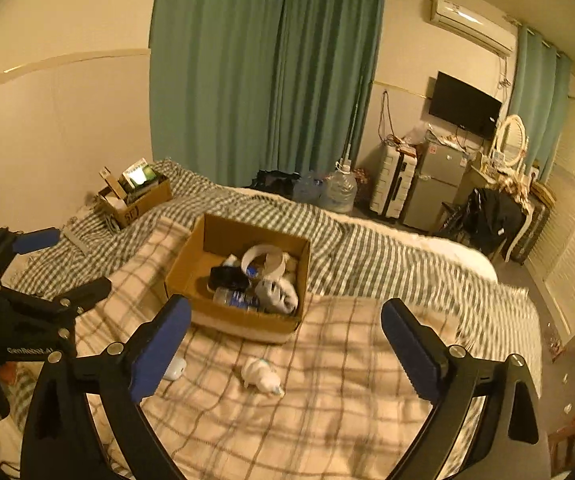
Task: Organize objects
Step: 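Grasp the light blue earbuds case with the left tool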
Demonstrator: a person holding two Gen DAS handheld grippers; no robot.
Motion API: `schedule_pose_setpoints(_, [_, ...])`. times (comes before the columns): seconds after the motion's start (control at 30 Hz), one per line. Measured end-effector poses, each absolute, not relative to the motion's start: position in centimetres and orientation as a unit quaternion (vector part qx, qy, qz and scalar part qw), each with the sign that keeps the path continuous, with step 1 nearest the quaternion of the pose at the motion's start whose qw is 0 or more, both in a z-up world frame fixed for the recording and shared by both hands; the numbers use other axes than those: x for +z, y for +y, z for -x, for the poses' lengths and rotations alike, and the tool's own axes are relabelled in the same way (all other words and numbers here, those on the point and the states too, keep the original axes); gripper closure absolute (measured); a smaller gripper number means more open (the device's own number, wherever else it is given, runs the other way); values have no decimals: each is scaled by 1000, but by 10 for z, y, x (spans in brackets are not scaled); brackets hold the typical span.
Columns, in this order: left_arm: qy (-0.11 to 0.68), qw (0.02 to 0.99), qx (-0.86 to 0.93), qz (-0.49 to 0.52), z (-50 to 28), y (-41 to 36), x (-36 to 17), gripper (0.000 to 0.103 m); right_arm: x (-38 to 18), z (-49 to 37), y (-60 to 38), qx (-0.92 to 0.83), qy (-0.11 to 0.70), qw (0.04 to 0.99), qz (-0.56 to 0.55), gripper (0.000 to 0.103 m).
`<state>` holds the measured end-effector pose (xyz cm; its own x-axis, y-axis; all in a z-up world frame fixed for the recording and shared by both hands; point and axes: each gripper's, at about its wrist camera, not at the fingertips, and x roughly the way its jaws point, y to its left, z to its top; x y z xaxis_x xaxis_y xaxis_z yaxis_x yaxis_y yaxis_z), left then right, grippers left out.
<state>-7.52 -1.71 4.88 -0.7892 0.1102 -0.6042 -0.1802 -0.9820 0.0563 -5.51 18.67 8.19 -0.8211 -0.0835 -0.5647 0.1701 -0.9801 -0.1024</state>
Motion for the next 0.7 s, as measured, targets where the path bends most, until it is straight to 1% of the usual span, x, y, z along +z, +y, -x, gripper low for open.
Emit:
schedule_pose_setpoints(0.1, [43, 59, 943, 326, 74, -22, 19, 0, 49, 55, 189, -953, 45, 57, -294, 7])
schedule_pose_setpoints(0.17, [18, 46, 940, 337, 79, -27, -5, 0, 21, 64, 189, -949, 32, 51, -309, 7])
schedule_pose_setpoints(0.27, [-5, 36, 932, 362, 94, -31, -44, 0, -13, 77, 186, -940, 43, 50, -336, 7])
schedule_pose_setpoints(0.47, [-9, 18, 914, 405, 112, -40, -108, 0, -77, 98, 188, -919, 66, 38, -386, 7])
schedule_pose_setpoints(0.57, [-18, 21, 899, 437, 116, -42, -134, 0, -98, 108, 188, -912, 67, 34, -403, 7])
schedule_pose_setpoints(0.7, [-8, 34, 896, 442, 118, -35, -146, 0, -112, 118, 184, -905, 73, 40, -418, 7])
